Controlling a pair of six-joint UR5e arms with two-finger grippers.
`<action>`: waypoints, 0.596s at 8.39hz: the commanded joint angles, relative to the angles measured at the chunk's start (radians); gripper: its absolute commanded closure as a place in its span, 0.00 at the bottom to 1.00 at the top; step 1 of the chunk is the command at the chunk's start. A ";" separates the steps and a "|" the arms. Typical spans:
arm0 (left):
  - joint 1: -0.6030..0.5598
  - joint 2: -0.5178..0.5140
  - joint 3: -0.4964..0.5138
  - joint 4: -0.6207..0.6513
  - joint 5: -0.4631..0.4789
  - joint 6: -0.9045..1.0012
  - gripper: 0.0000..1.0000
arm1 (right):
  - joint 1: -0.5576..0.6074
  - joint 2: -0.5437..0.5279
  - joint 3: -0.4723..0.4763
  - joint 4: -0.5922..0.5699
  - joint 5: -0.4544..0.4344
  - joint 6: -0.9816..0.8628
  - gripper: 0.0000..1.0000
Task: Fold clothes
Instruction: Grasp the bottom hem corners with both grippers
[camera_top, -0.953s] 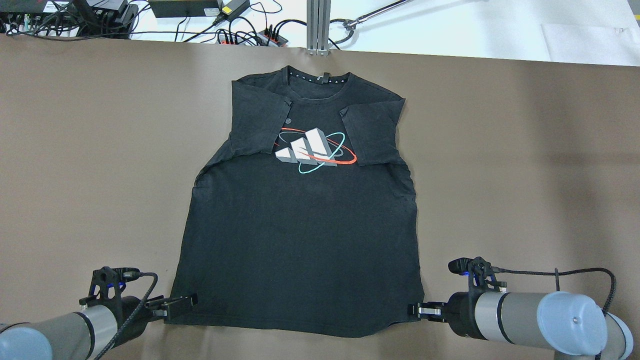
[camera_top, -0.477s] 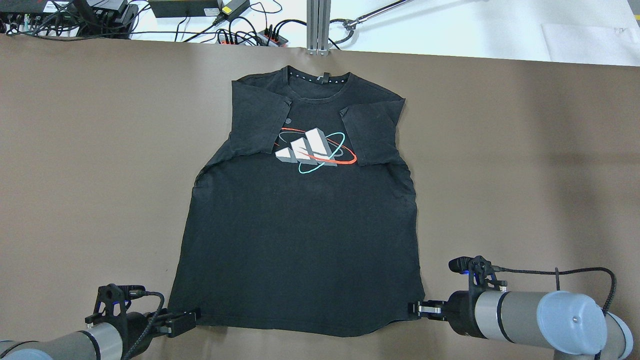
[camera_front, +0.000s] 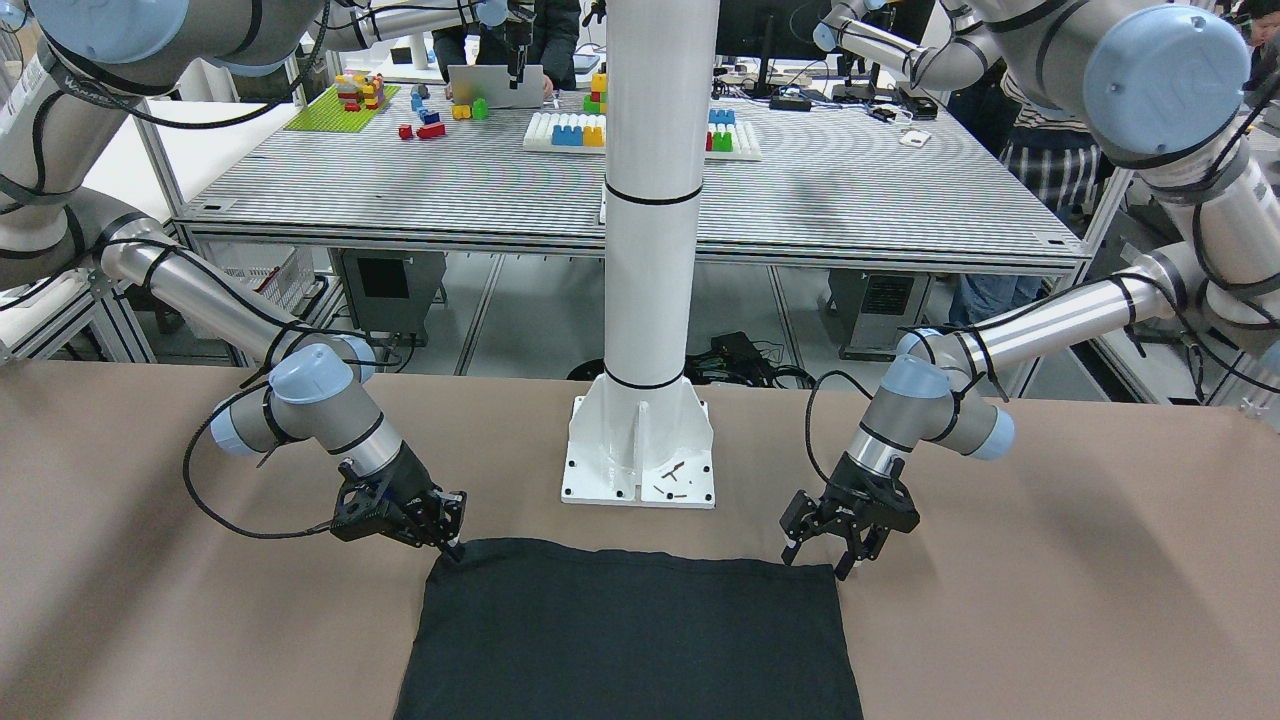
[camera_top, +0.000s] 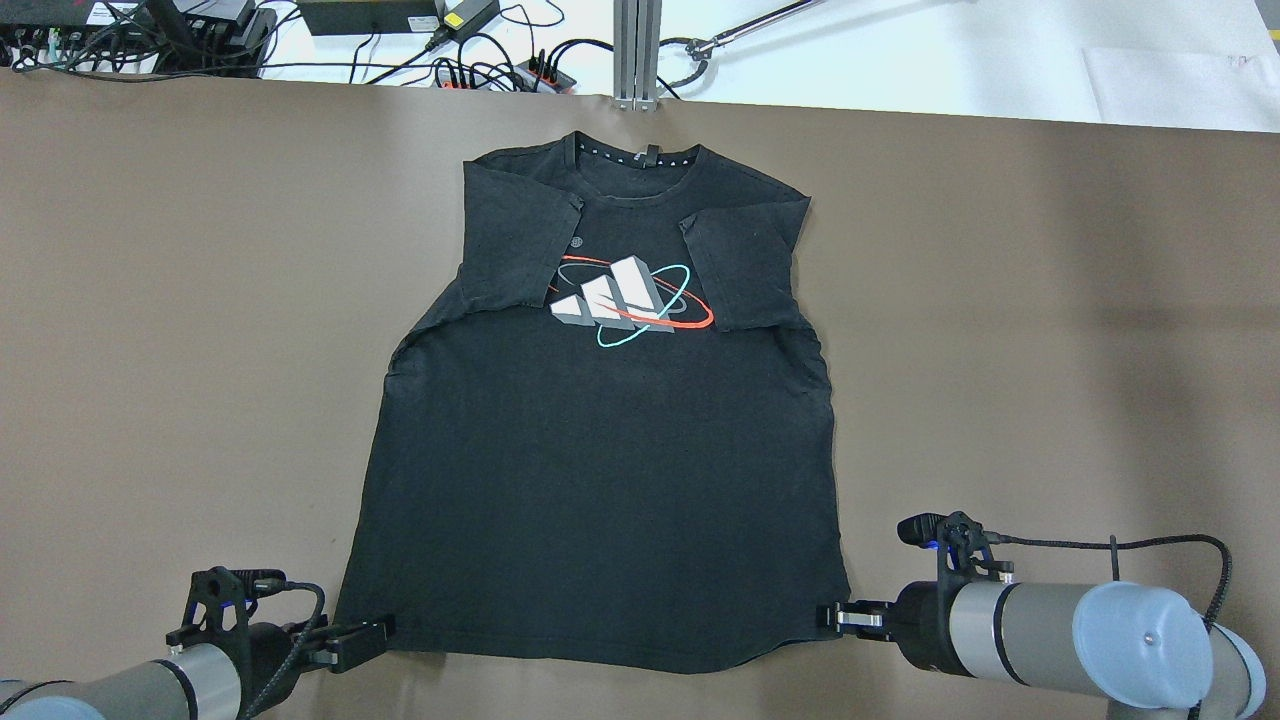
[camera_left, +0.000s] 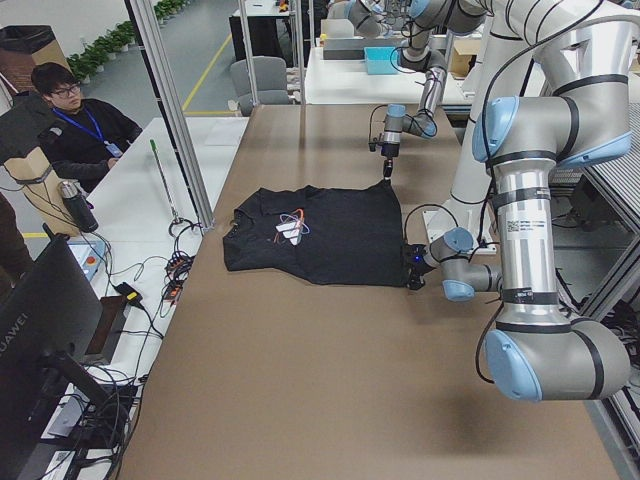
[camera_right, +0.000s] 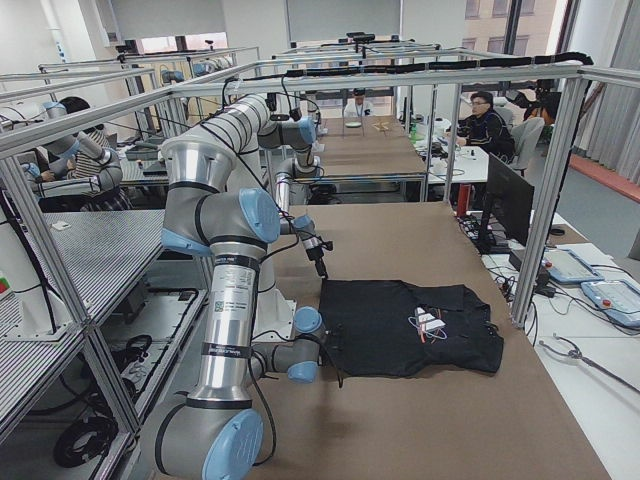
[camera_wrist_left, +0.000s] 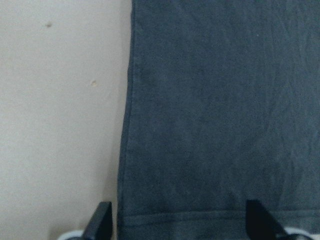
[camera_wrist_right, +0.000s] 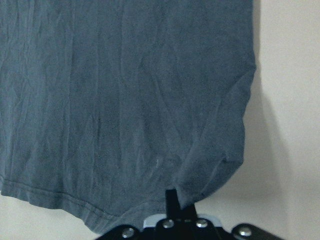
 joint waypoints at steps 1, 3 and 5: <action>-0.003 0.002 0.010 0.002 0.000 0.002 0.06 | -0.002 0.000 -0.002 0.000 -0.002 0.000 1.00; -0.004 0.000 0.016 0.004 0.000 0.002 0.18 | -0.002 0.000 -0.002 0.000 -0.002 0.000 1.00; -0.007 0.000 0.011 0.004 0.019 0.005 0.72 | 0.000 0.002 0.000 -0.002 -0.002 0.000 1.00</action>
